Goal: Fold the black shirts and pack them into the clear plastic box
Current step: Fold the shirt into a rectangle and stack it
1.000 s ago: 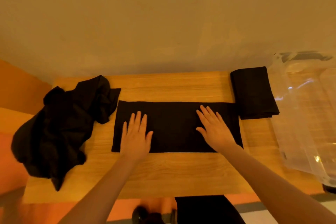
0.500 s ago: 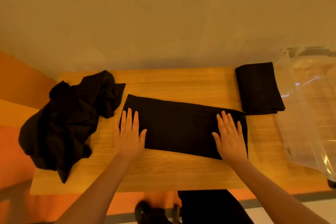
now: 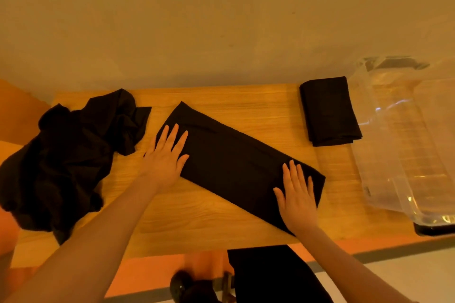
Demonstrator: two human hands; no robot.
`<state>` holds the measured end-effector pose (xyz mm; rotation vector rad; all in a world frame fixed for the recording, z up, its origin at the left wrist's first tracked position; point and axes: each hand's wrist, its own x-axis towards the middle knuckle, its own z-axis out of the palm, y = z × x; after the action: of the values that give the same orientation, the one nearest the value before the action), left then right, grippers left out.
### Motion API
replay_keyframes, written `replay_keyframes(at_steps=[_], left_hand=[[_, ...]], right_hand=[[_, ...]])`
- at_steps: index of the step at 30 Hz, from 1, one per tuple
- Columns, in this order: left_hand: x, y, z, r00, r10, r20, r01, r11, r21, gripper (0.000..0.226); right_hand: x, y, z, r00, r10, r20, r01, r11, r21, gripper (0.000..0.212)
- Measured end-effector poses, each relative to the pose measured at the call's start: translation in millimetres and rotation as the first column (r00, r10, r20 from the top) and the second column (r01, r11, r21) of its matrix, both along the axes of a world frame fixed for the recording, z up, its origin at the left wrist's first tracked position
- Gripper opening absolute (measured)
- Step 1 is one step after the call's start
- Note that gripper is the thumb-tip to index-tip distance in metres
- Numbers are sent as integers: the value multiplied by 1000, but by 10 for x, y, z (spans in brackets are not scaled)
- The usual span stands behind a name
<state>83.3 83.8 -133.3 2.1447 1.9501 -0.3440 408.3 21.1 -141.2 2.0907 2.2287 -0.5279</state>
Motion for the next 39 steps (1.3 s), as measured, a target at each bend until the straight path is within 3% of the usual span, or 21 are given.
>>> replay_keyframes(at_steps=[2, 4, 6, 9, 14, 19, 24, 27, 30, 35, 39], left_hand=[[187, 62, 96, 994, 109, -9, -108, 990, 86, 61], [457, 20, 170, 956, 282, 79, -290, 949, 125, 62], [697, -90, 138, 897, 413, 155, -426, 903, 61, 67], [767, -191, 3, 843, 519, 143, -523, 852, -10, 72], [560, 8, -85, 940, 334, 71, -338, 940, 56, 71], [427, 533, -60, 994, 83, 68, -86, 995, 42, 69], [540, 667, -24, 986, 147, 79, -154, 984, 94, 68], [567, 684, -115, 980, 179, 91, -185, 981, 61, 69], [492, 838, -166, 992, 79, 98, -87, 993, 83, 69], [396, 1115, -163, 995, -57, 87, 51, 996, 69, 69], [401, 1100, -44, 994, 26, 105, -35, 996, 86, 68]], right_hand=[[-100, 76, 81, 999, 39, -17, -38, 998, 42, 70], [-232, 312, 142, 991, 135, -26, -132, 987, 91, 64], [-373, 606, 154, 962, 272, -10, -270, 958, 92, 60], [-395, 895, 72, 889, 456, 47, -458, 889, 21, 61], [-254, 669, -5, 912, 391, 122, -389, 920, -44, 66], [-516, 468, 98, 980, 198, 24, -196, 979, -60, 76], [-744, 1277, 301, 960, 280, -30, -280, 960, 6, 62], [-984, 1824, 249, 879, 476, 16, -476, 879, 17, 58], [-1113, 2156, 129, 789, 605, 108, -605, 795, -37, 57], [-973, 2145, -14, 873, 482, 74, -479, 876, -51, 62], [-933, 1977, 87, 935, 351, 48, -347, 934, -80, 65]])
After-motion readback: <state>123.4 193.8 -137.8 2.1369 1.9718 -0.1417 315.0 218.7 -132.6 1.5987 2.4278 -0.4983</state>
